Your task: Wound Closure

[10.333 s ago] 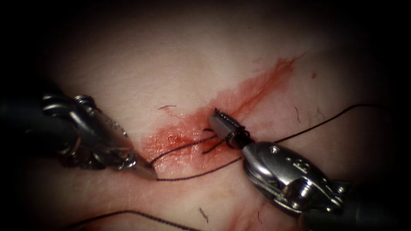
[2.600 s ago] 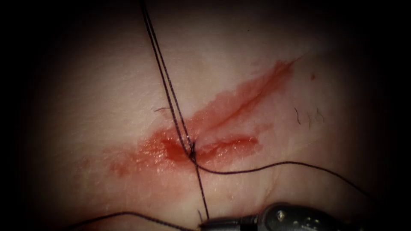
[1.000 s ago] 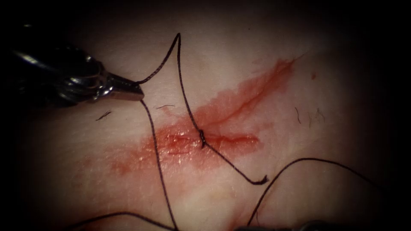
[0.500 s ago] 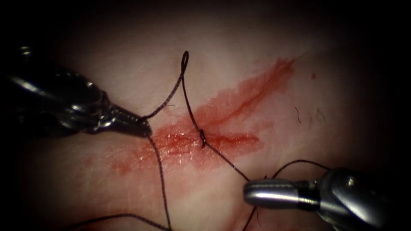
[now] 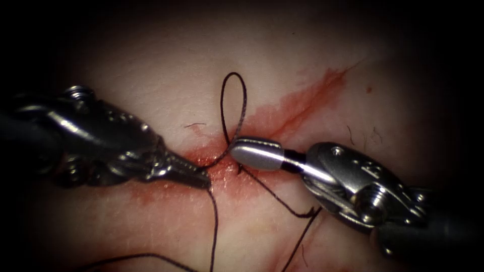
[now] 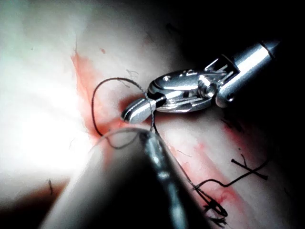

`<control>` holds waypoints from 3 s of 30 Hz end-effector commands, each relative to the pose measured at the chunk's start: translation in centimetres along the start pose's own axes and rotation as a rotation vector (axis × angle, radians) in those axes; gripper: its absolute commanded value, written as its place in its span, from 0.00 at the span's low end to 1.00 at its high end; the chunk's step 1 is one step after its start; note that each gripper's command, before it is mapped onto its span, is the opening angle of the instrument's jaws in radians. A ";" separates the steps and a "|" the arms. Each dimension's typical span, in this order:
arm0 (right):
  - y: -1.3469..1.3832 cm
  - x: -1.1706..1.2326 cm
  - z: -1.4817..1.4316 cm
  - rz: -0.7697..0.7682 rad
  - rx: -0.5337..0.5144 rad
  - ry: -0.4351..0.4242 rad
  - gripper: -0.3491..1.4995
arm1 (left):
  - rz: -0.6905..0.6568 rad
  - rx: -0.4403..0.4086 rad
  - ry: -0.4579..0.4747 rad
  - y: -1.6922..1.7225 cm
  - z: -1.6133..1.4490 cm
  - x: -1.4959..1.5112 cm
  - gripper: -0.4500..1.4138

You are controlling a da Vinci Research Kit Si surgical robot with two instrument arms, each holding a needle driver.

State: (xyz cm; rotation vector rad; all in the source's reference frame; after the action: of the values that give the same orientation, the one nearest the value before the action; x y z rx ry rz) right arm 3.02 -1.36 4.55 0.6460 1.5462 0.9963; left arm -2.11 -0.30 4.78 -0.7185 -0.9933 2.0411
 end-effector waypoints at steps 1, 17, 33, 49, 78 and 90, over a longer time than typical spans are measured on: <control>0.00 0.11 0.14 0.014 0.028 0.008 0.00 | 0.016 -0.004 -0.009 -0.02 0.09 0.02 0.00; 0.29 0.06 0.23 0.243 0.275 0.001 0.00 | 0.148 -0.045 -0.145 -0.16 0.48 -0.13 0.00; 0.22 -0.28 0.37 0.487 0.543 0.038 0.00 | 0.253 0.086 -0.174 -0.63 0.44 -0.07 0.00; -0.13 -0.37 0.45 0.516 0.609 -0.127 0.00 | 0.250 0.092 -0.128 -0.76 0.50 0.06 0.00; -0.05 -0.34 0.02 0.121 0.076 -0.940 0.00 | 0.229 0.099 -0.080 -0.57 0.41 0.19 0.00; -0.16 -0.16 0.07 -0.119 0.085 -1.019 0.00 | 0.221 0.103 -0.078 -0.52 0.49 0.18 0.00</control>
State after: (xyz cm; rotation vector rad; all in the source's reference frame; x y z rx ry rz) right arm 3.04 -1.58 4.47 0.9100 0.6980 0.3664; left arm -2.33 -0.15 5.40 -0.7244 -0.8780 2.3086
